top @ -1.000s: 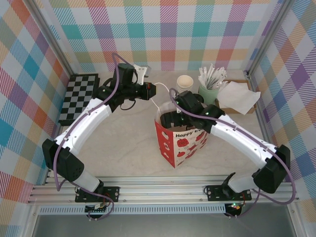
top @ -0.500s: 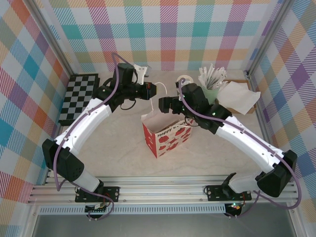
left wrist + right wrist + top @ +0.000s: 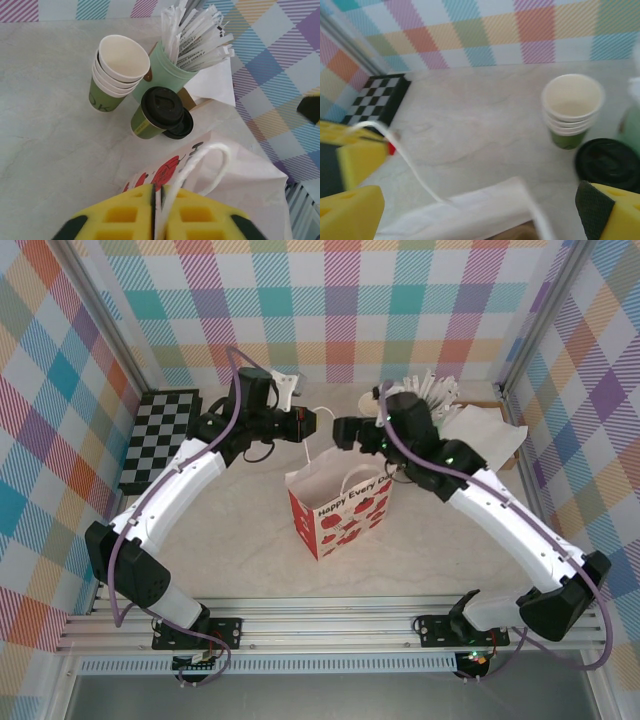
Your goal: Pack the takeout coffee
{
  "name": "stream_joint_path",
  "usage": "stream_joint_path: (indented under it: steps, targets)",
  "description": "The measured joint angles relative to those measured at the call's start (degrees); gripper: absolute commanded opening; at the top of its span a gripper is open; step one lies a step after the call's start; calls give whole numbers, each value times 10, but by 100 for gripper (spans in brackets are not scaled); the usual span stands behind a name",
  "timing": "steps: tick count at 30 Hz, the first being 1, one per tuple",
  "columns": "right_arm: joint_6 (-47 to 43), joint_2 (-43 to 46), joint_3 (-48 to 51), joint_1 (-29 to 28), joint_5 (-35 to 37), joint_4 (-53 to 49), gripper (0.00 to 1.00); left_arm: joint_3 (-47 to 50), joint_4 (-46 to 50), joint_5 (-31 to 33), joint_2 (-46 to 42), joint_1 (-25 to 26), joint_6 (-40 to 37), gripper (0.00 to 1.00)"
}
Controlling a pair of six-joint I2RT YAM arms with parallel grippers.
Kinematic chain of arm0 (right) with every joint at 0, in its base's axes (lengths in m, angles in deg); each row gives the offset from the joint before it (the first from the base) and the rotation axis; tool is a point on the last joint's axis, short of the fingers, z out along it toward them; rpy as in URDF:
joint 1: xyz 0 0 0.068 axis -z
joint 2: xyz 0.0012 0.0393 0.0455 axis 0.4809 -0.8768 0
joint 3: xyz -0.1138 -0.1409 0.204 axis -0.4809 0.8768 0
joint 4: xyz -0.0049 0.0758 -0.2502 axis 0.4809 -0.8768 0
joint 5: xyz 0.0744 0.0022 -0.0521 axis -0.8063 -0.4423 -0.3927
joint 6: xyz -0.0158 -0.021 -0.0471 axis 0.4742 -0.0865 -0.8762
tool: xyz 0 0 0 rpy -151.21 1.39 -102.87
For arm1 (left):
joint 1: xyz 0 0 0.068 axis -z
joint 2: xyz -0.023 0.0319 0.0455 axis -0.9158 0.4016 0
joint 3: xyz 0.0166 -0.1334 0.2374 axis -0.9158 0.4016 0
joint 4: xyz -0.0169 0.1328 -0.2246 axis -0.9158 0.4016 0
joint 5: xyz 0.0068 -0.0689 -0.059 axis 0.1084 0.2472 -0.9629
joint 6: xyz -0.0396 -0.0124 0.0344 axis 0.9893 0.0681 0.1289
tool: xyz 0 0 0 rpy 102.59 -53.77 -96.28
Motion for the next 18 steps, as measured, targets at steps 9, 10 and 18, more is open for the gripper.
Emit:
stream_joint_path:
  steps: [9, 10, 18]
  targets:
    - [-107, -89, -49, 74, -101, -177, 67, -35, 143, 126, -69, 0, 45, 91]
    - [-111, -111, -66, 74, -108, -193, 59, -29, 161, 138, -88, 0, 68, 89]
    - [-121, -224, -186, 64, -121, -268, 0, 96, 232, 144, -204, 68, 235, 85]
